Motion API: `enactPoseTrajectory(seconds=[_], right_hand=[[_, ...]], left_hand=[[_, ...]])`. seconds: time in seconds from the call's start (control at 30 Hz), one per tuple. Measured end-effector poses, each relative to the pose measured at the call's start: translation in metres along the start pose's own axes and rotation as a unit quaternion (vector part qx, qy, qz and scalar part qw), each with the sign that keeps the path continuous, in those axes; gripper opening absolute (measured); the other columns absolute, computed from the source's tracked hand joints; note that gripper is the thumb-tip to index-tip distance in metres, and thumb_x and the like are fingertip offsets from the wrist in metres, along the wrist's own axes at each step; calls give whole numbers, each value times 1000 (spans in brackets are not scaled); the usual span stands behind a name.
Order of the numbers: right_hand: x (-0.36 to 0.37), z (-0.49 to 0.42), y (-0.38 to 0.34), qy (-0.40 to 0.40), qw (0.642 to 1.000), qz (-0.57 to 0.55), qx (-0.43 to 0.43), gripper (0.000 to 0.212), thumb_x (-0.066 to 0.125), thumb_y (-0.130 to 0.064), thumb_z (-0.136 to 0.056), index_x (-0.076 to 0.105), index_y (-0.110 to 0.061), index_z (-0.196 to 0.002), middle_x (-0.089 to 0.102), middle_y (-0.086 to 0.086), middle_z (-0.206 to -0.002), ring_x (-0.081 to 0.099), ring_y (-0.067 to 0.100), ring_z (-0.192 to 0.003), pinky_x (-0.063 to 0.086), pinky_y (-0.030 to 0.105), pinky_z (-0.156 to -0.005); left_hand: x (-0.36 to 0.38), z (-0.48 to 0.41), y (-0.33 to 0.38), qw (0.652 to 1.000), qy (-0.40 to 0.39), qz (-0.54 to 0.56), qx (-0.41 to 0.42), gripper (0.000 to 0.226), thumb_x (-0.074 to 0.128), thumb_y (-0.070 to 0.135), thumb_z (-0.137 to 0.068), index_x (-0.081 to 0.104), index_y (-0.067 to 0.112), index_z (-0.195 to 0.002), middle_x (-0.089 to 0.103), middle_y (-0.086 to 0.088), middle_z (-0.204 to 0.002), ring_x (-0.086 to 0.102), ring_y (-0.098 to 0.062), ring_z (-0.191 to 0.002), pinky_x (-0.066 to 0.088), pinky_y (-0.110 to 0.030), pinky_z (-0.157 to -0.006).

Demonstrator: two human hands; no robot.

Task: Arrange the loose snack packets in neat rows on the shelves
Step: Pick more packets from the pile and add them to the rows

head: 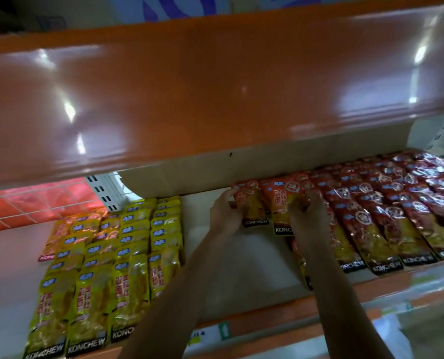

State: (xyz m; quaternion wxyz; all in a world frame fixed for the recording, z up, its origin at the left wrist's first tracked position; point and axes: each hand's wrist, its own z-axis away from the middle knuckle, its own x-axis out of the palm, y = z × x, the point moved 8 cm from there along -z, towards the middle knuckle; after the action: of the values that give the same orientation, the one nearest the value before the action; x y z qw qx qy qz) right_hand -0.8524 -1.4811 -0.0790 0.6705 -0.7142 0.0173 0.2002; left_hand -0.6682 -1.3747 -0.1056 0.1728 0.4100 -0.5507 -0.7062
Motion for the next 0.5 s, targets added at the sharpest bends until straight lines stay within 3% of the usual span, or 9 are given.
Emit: enactPoseTrajectory(seconds=[0.07,0.17,0.33,0.5], right_hand=[[-6,-1,0,6,1000,-4,0,46,52,-11,-87,45,-15,-132,56,-3,-78,51,13,-63,44,31,-58],[-7,-4,2,-9,1000,-12,7,43,52,-8,-87,45,-18,-128,57,-2,-77,50,11,-59,40,29,-52],[-4,-6,3,-31,999,5,8,42,50,-9,-88,43,-20,-128,60,1,-78,51,11,-56,38,27,-48],[-1,-5,3,-42,999,17,1,43,50,-8,-89,41,-19,-130,55,-3,-73,47,8,-54,34,24,-46]], left_hand=[[8,-2,5,999,-9,-44,15,48,64,30,-88,52,31,-135,66,11,-100,58,4,-76,43,-8,-65],[14,-4,12,995,-8,-84,42,50,67,31,-88,54,23,-135,68,-2,-118,66,-13,-96,46,-19,-81],[24,-9,17,977,-9,-198,72,51,66,34,-88,55,18,-135,62,-14,-120,61,-27,-107,48,-38,-95],[28,-15,13,968,-12,-246,56,48,60,41,-91,54,24,-135,57,-11,-119,56,-28,-111,43,-34,-93]])
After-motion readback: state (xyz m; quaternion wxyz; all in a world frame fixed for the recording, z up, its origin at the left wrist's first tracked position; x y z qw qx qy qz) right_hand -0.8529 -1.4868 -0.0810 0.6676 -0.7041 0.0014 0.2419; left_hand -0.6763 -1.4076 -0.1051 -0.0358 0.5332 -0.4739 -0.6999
